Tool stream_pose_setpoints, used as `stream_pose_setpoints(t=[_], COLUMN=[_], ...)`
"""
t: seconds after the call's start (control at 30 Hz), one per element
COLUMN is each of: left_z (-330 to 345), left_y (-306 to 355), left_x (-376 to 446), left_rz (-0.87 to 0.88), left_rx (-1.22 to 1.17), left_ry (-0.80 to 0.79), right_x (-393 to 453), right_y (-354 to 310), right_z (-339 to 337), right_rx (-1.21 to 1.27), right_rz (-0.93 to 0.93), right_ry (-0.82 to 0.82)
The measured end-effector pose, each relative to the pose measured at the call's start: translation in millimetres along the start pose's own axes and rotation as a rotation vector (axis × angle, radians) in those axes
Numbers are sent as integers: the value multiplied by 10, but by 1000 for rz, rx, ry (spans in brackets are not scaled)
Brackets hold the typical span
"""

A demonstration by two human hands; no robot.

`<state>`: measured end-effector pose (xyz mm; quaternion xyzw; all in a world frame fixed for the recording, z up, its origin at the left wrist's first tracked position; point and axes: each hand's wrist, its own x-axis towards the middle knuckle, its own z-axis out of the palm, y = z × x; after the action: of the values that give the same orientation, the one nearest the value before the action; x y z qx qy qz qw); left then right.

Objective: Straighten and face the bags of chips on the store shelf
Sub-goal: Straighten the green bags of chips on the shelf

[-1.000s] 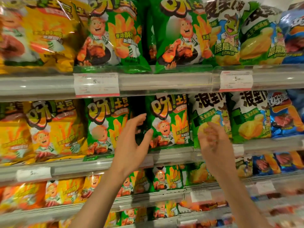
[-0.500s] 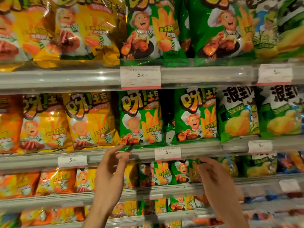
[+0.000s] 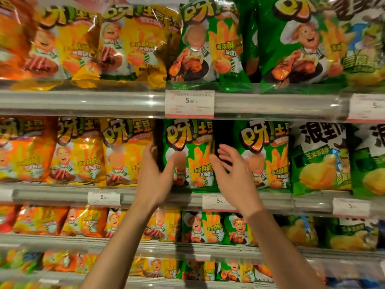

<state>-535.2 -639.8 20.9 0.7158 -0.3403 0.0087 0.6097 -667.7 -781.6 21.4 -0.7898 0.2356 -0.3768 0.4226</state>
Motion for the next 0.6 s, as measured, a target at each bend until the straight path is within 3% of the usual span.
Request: stream_pose_setpoints(t=[0.1,0.23,0.37,0.6], left_z=[108,194,231,445], left_y=[-18,-69,-146,-168], left_x=[245,515,579,551], left_rz=[-27,-147,-139,-121], left_rx=[94,-60,-174,-239], left_ry=[-77,-153,-159,-112], right_x=[209,358,319,315], right_y=[-36,-24,-11,10], right_z=[140,267,354,336], right_rx=[-63,-19,57,12], right_rz=[71,163,195,242], right_ry=[-51,-74,-98,-4])
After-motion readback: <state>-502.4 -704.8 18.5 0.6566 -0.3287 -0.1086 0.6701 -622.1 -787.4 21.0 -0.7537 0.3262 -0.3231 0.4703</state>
